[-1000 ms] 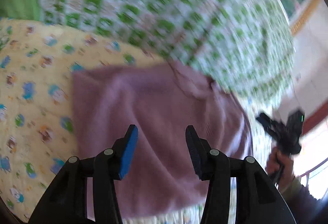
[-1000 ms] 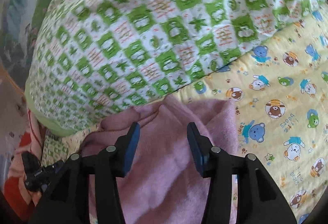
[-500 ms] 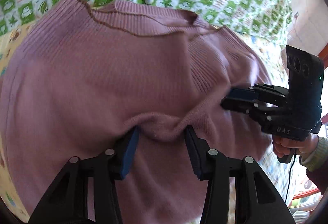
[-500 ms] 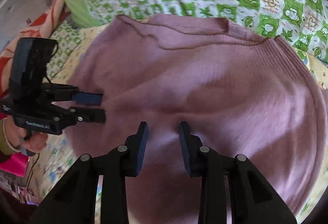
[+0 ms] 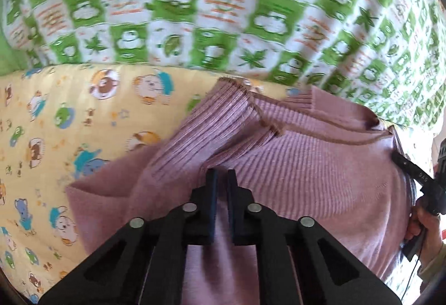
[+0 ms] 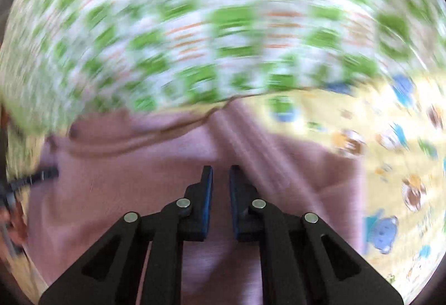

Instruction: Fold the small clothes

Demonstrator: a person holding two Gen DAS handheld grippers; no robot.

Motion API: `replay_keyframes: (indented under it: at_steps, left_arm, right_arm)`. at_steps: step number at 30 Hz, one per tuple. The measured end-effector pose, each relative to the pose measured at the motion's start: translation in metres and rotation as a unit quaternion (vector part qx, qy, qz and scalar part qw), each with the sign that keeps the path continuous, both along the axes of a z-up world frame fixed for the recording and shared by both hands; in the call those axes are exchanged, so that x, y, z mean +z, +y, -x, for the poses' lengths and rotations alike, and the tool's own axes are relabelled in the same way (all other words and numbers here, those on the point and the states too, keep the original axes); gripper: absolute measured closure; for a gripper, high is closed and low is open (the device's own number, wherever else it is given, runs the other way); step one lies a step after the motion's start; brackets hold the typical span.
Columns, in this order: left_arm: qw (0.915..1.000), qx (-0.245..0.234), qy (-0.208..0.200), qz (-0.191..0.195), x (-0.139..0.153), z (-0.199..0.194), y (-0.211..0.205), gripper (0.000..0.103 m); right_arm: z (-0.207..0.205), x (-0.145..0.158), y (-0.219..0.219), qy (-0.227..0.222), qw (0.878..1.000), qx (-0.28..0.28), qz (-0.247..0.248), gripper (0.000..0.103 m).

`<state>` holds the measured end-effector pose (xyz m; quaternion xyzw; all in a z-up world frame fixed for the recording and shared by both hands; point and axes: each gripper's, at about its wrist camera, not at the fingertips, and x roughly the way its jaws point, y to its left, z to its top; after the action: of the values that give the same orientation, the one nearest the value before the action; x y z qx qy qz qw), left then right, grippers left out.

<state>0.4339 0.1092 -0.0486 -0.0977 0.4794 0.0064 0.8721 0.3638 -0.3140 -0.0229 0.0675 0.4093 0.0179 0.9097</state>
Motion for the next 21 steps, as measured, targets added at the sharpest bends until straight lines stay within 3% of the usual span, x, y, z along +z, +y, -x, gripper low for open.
replay_keyframes:
  at_steps: [2, 6, 9, 14, 16, 19, 21]
  left_arm:
    - [0.9999, 0.014, -0.008, -0.002, 0.001, 0.006, 0.010, 0.100]
    - [0.9988, 0.031, -0.013, 0.035, 0.003, 0.023, 0.039, 0.100]
    - [0.9973, 0.056, -0.023, 0.041, 0.013, 0.034, 0.052, 0.088]
    - [0.9972, 0.058, -0.019, 0.045, 0.023, 0.072, 0.065, 0.083]
    - [0.9970, 0.064, -0.011, 0.042, 0.023, 0.095, 0.070, 0.071]
    - [0.9964, 0.072, -0.005, 0.045, 0.025, 0.127, 0.063, 0.062]
    - [0.9956, 0.076, -0.006, 0.055, 0.024, 0.145, 0.057, 0.062]
  right_arm:
    - [0.001, 0.001, -0.011, -0.001, 1.000, -0.020, -0.004, 0.103]
    - [0.006, 0.008, -0.033, -0.005, 0.998, -0.066, 0.002, 0.103]
    - [0.014, 0.013, -0.040, -0.003, 0.998, -0.063, 0.012, 0.103]
    - [0.033, 0.033, -0.037, -0.018, 0.994, -0.100, 0.037, 0.098]
    - [0.045, 0.039, -0.039, -0.021, 0.995, -0.097, 0.017, 0.098]
    - [0.064, 0.047, -0.028, -0.027, 0.997, -0.074, -0.002, 0.098]
    - [0.076, 0.047, -0.010, -0.024, 0.998, -0.048, -0.017, 0.098]
